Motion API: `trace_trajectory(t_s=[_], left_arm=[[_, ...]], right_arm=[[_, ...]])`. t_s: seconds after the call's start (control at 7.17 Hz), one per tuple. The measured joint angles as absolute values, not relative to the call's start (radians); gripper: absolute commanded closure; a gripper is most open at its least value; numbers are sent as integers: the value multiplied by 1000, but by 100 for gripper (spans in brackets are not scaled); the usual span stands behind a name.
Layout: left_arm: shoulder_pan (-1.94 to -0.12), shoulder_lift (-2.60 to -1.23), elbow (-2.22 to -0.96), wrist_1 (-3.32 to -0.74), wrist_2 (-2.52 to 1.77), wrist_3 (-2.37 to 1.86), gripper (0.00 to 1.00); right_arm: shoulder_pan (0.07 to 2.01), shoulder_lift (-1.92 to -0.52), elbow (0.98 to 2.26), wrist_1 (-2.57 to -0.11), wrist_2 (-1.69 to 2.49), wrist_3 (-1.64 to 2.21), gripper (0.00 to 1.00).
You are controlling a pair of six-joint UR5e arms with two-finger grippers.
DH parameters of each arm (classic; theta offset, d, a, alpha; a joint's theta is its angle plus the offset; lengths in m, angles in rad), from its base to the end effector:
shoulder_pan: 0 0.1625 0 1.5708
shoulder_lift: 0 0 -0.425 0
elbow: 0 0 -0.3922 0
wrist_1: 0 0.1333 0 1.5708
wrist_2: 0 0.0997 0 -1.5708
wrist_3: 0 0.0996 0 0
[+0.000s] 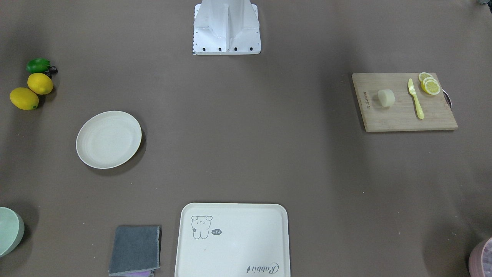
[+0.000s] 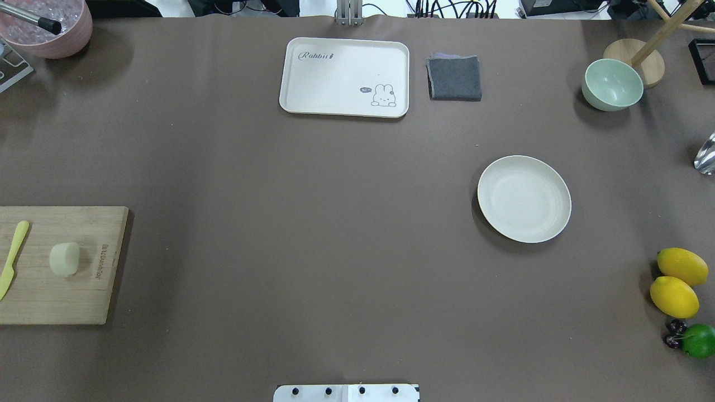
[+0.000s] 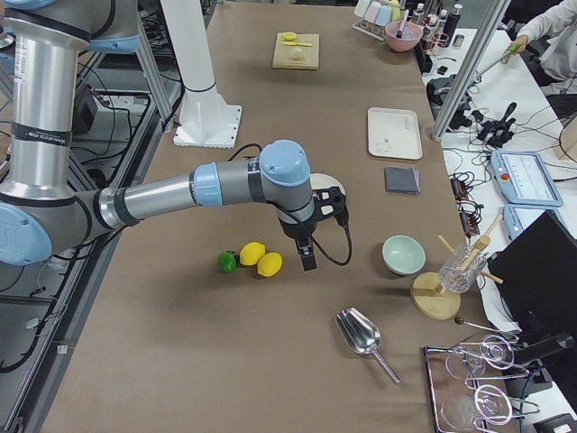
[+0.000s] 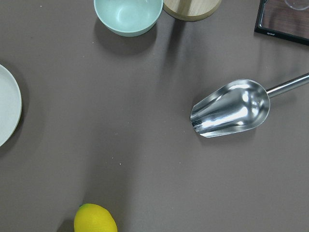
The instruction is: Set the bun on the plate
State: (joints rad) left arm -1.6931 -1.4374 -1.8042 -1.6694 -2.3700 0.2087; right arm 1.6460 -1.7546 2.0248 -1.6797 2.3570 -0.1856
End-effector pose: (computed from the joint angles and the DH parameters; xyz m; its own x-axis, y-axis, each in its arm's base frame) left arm -0.1158 -0.4343 0.5930 0.7187 0.2557 -0.6466 -0.0300 0.9404 0.3386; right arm 0.0934 -0.4041 0.5291 0.7145 -0.2408 0.6569 0.0587 0.9562 0.2867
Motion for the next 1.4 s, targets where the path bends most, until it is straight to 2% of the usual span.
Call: trace_trajectory(t_s=[0.98, 1.4], left_arm=[[-1694, -1420, -1815, -1781, -2362, 210, 2], [-1696, -1439, -1810, -1797, -2399, 130, 2]], right_arm=[[1646, -1770, 2048, -1599, 2406, -189, 0], [1603, -1761, 2047, -1560, 2456, -54, 0]])
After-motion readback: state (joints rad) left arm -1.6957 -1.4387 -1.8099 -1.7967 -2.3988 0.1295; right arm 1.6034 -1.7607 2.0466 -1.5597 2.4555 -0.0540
